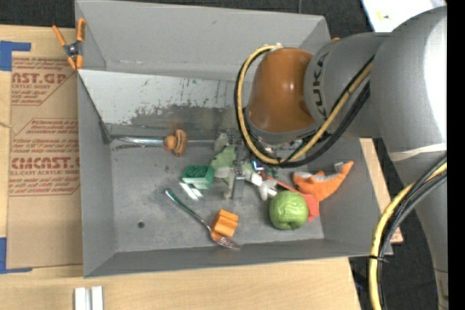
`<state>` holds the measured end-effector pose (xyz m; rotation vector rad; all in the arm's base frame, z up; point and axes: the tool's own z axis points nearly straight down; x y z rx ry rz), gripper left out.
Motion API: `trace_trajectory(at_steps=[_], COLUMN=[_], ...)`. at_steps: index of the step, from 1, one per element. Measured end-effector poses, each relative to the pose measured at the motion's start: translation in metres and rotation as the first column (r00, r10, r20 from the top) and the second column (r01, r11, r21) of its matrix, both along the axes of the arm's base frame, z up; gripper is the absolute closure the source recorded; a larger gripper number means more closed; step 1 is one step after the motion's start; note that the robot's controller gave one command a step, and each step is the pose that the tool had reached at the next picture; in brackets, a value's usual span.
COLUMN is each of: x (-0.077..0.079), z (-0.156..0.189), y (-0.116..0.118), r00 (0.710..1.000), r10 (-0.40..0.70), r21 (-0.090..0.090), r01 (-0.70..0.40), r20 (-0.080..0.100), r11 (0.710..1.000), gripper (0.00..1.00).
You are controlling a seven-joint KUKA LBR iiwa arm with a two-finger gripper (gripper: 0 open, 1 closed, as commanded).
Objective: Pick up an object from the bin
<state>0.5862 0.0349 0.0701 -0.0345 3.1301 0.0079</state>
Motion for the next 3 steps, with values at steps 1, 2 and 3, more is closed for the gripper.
trace_trajectory(at_steps=[1,2,3], x=[0.0034,0.0018,0.0034], z=[0.0002,0.0001,0.0003], y=[0.0073,0.0029,0.0065], r00=[0.999,1.0,0.999], r10=[0.054,0.015,0.04], r21=[-0.003,0.0,-0.001], r01=[-0.054,-0.015,-0.04], r20=[-0.003,0.001,0.002], r11=[0.999,1.0,0.999], gripper=[0.0,0.0,1.0])
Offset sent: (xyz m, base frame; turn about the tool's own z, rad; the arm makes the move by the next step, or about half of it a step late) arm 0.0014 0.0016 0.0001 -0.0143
